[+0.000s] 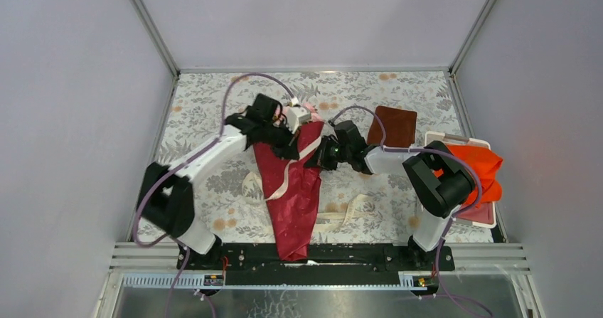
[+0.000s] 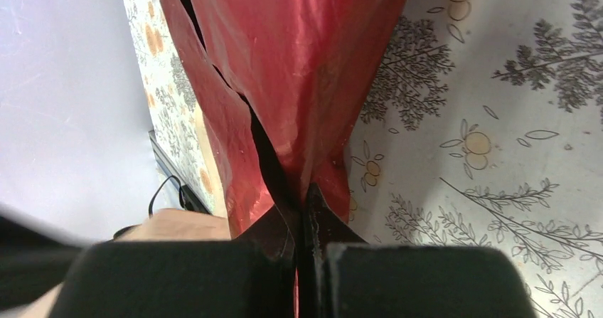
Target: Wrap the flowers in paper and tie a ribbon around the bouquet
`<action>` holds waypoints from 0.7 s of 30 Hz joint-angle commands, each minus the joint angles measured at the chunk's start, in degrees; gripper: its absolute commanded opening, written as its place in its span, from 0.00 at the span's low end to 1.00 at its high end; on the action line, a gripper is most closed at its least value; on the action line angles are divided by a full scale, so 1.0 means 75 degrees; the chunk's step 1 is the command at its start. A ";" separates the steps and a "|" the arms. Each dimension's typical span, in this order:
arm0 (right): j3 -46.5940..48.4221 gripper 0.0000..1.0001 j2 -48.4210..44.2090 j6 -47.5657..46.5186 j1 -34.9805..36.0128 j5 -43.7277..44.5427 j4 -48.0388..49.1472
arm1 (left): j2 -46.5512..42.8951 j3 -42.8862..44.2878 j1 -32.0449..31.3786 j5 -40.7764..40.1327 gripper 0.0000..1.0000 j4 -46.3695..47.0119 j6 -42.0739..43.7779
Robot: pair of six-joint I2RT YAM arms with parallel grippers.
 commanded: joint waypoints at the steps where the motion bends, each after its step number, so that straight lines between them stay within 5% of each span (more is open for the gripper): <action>1: -0.0214 0.00 0.0092 0.0458 0.0075 0.0345 0.0839 | 0.1319 0.0135 -0.0223 -0.0635 0.00 0.0771 -0.0655; 7: -0.0471 0.14 -0.0205 0.0240 0.0082 0.0294 0.0548 | 0.2865 0.0421 -0.0252 -0.1132 0.00 0.0807 -0.0919; 14: -0.0369 0.50 -0.1423 -0.0956 0.0071 0.0569 -0.1122 | 0.3524 0.0357 -0.0253 -0.1417 0.00 0.0798 -0.0843; 18: 0.0678 0.56 -0.2349 -0.3084 0.0074 0.0792 -0.3979 | 0.3763 0.0295 -0.0252 -0.1403 0.00 0.0799 -0.0762; 21: 0.1399 0.57 -0.3005 -0.5277 0.0108 -0.0190 -0.5717 | 0.3775 0.0253 -0.0252 -0.1339 0.00 0.0795 -0.0714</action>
